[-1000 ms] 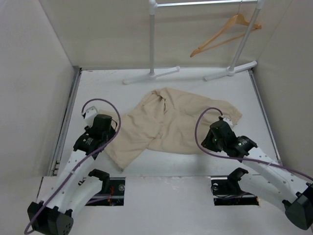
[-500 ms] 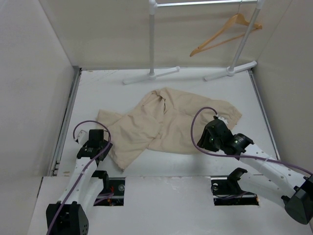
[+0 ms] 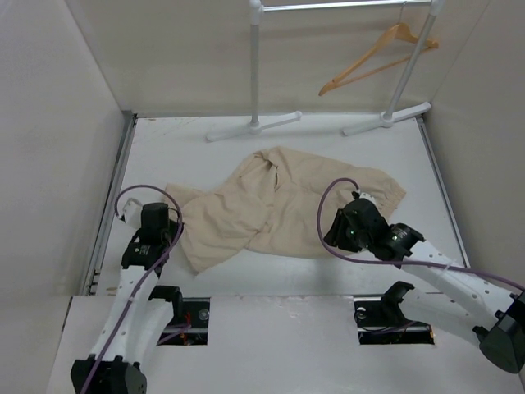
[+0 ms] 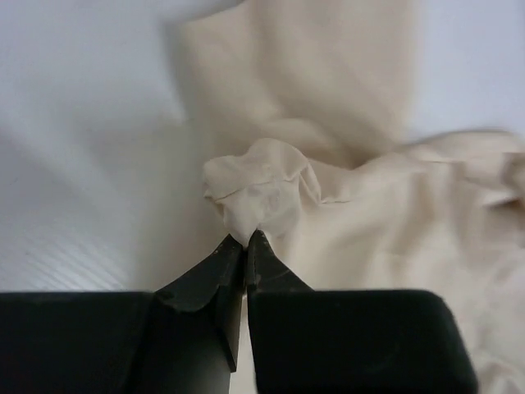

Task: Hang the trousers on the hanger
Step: Flatten out the trousers at the center of the board.

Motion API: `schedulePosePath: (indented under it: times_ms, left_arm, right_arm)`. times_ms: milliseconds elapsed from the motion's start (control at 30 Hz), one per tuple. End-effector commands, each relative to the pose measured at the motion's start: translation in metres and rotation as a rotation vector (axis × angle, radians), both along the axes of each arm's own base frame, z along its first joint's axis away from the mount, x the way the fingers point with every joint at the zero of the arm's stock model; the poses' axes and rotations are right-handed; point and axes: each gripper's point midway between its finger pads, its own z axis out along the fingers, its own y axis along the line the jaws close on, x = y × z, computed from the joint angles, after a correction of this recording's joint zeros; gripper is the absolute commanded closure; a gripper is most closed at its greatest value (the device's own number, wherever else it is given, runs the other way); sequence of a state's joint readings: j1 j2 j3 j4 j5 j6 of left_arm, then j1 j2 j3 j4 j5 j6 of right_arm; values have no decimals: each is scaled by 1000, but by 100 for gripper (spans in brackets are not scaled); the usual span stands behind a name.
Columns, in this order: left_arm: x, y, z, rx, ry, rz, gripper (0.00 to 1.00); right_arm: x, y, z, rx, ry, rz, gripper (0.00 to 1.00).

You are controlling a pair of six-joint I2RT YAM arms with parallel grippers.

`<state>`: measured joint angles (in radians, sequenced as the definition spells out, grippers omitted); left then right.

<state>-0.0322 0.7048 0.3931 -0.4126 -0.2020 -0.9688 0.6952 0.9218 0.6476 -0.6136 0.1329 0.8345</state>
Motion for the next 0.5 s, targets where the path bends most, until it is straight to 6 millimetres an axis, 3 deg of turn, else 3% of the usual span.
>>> schedulePosePath:
  times_ms: [0, 33, 133, 200, 233, 333, 367, 400, 433, 467]
  left_arm:
    - [19, 1, 125, 101, -258, -20, 99]
    - [25, 1, 158, 142, -305, -35, 99]
    - [66, -2, 223, 250, -387, -89, 98]
    - [106, -7, 270, 302, -461, -126, 98]
    - [137, -3, 300, 347, -508, -125, 98]
    - [208, 22, 349, 426, -579, -77, 96]
    - [233, 36, 353, 449, -580, -48, 94]
    - [266, 58, 351, 470, -562, -5, 87]
    - [285, 72, 341, 478, -534, 15, 81]
    - [309, 94, 320, 485, -461, 45, 63]
  right_arm:
    - [16, 3, 29, 69, -95, -12, 55]
    - [18, 0, 28, 68, -96, -17, 54]
    - [23, -3, 30, 71, -102, -20, 54]
    - [28, -2, 35, 73, -118, -15, 54]
    - [31, -4, 37, 71, -125, -19, 54]
    - [36, -7, 43, 70, -142, -29, 54]
    - [37, -7, 44, 71, -144, -30, 54]
    - [38, -7, 45, 77, -145, -31, 54]
    - [38, -6, 46, 82, -145, -33, 53]
    - [37, -6, 47, 87, -147, -36, 51]
